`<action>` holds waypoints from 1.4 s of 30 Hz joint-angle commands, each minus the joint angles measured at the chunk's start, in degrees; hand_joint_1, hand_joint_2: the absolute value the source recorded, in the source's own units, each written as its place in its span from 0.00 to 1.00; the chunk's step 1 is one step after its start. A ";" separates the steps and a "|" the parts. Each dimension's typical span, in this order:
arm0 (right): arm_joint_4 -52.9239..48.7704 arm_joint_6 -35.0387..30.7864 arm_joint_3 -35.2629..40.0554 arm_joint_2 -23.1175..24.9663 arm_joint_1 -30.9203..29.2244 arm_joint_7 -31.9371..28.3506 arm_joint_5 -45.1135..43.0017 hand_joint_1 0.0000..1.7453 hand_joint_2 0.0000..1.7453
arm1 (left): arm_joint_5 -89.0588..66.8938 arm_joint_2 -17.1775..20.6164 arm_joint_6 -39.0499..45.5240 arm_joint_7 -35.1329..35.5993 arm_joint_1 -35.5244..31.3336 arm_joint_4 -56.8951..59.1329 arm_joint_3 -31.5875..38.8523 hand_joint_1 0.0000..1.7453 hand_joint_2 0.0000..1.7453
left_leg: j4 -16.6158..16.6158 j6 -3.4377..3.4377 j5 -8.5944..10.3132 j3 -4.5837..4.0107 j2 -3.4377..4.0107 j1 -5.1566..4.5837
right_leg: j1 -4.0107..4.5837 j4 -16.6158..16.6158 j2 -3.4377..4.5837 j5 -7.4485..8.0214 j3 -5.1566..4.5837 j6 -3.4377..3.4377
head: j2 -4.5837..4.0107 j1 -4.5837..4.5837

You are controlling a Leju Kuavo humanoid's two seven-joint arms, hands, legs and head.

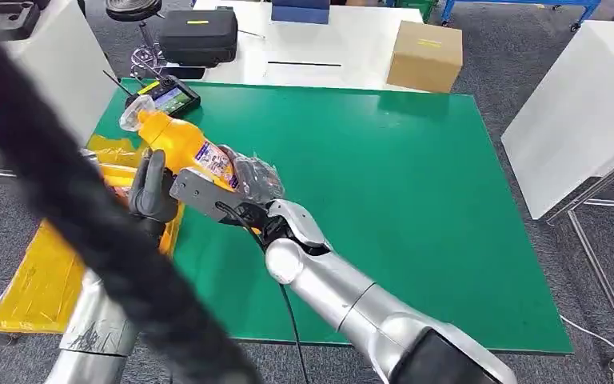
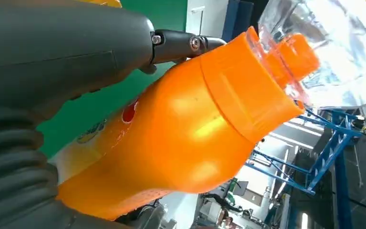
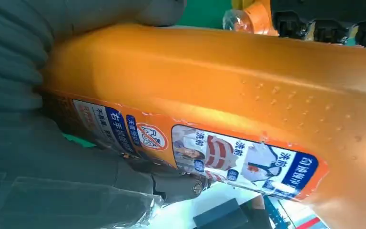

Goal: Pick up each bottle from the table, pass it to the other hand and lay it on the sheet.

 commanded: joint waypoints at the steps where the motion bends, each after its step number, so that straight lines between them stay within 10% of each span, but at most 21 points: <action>1: 4.44 -0.41 3.37 -0.59 -3.28 -0.04 -0.26 1.00 1.00 | -1.13 1.35 0.66 1.68 -3.15 4.21 -4.86 0.00 0.00 | -0.03 -0.23 -0.02 0.15 -0.10 0.05 | 0.04 -0.04 -0.13 -0.06 0.20 -0.10 | 0.00 0.00; 5: 4.64 -0.02 2.83 -0.59 -2.95 0.46 0.71 1.00 1.00 | -1.91 1.28 1.13 2.65 -3.46 4.12 -6.13 0.00 0.00 | -0.03 -0.23 -0.02 0.15 -0.08 0.06 | 0.04 -0.04 -0.11 -0.05 0.19 -0.10 | 0.00 0.00; 6: 4.76 -0.01 2.91 -0.59 -2.97 0.42 1.03 1.00 1.00 | -2.03 1.25 1.14 2.73 -3.64 4.17 -6.39 0.00 1.00 | -0.07 -0.34 -0.04 0.30 -0.11 0.06 | 0.03 -0.07 -0.16 -0.09 0.34 -0.14 | 0.00 -0.02; 14: 4.69 0.95 3.95 -0.59 -2.92 1.12 1.38 1.00 1.00 | -2.32 0.99 0.90 3.33 -4.71 5.24 -7.31 0.00 1.00 | -0.03 -0.27 -0.02 0.17 -0.14 0.08 | 0.06 -0.05 -0.18 -0.08 0.23 -0.12 | 0.00 0.00; 15: 4.53 1.37 4.51 -0.59 -2.93 1.40 1.36 1.00 1.00 | -2.27 0.89 0.71 3.47 -4.78 5.44 -7.53 0.00 0.00 | -0.07 -0.37 -0.05 0.30 -0.16 0.07 | 0.04 -0.07 -0.21 -0.12 0.37 -0.16 | 0.00 -0.02; 27: 4.71 1.43 5.07 -0.59 -3.01 1.95 1.28 1.00 1.00 | -2.14 0.69 0.59 3.47 -4.84 5.43 -7.70 0.00 0.00 | -0.02 -0.25 -0.02 0.16 -0.11 0.07 | 0.05 -0.05 -0.15 -0.07 0.20 -0.10 | 0.00 0.00; 28: 4.77 1.47 5.16 -0.59 -2.88 1.90 1.29 1.00 1.00 | -2.14 0.83 0.60 3.47 -4.78 5.41 -7.62 0.00 1.00 | -0.06 -0.32 -0.04 0.26 -0.12 0.06 | 0.03 -0.07 -0.18 -0.09 0.30 -0.13 | 0.00 -0.02; 42: 5.83 3.85 8.90 -0.59 -2.75 2.89 -0.14 1.00 1.00 | -1.16 0.72 -0.55 3.86 -3.84 3.43 -7.83 0.00 1.00 | -0.04 -0.22 -0.02 0.15 -0.08 0.06 | 0.04 -0.06 -0.12 -0.05 0.19 -0.09 | 0.00 0.00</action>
